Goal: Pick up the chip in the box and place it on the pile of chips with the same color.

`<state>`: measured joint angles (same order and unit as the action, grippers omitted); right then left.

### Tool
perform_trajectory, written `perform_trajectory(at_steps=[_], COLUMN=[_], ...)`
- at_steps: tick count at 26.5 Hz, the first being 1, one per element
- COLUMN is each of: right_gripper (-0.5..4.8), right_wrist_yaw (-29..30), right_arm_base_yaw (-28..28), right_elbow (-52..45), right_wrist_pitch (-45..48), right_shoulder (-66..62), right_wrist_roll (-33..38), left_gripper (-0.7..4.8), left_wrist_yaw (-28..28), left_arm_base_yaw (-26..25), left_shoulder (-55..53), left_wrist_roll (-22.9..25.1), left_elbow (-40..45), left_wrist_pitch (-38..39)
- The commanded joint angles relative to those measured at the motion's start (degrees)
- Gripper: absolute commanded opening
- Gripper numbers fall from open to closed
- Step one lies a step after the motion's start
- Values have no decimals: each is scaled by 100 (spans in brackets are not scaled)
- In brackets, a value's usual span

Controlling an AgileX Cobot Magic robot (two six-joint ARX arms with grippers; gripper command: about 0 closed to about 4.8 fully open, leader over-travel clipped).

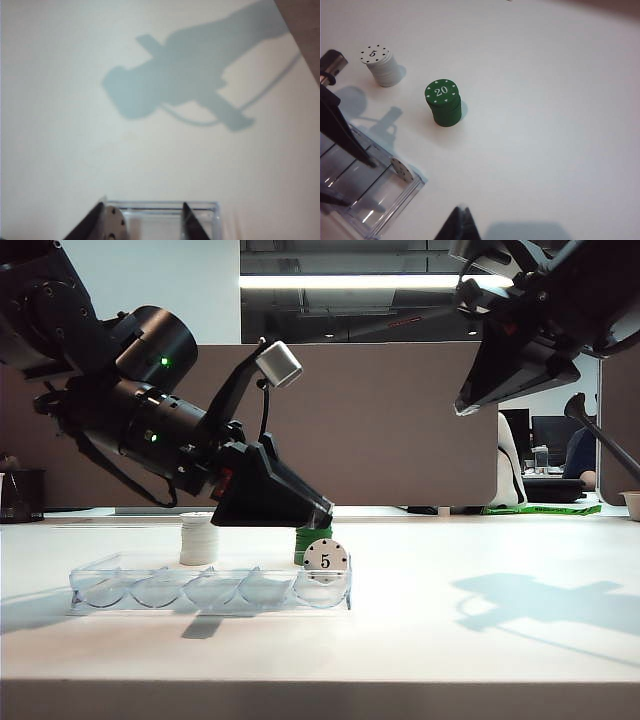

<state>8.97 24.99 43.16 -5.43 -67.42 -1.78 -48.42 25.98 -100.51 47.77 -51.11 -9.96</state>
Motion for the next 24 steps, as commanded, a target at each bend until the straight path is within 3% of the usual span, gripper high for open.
perform_trajectory(at_steps=[1, 20, 24], right_gripper=[-6, -6, -6], right_wrist_yaw=[2, -4, -9], right_arm_base_yaw=[4, 4, 4], right_elbow=[11, 11, 11], right_wrist_pitch=[57, 52, 52], right_shoulder=[22, 22, 22], right_wrist_roll=[-13, -13, -15], left_gripper=[192, 172, 111], left_wrist_yaw=[-39, -24, -24], left_arm_base_yaw=[-4, -28, -28], left_shoulder=[-42, -358, -358], left_wrist_roll=[-197, -688, -787], left_elbow=[-28, -31, -31], left_wrist_pitch=[-289, -752, -750])
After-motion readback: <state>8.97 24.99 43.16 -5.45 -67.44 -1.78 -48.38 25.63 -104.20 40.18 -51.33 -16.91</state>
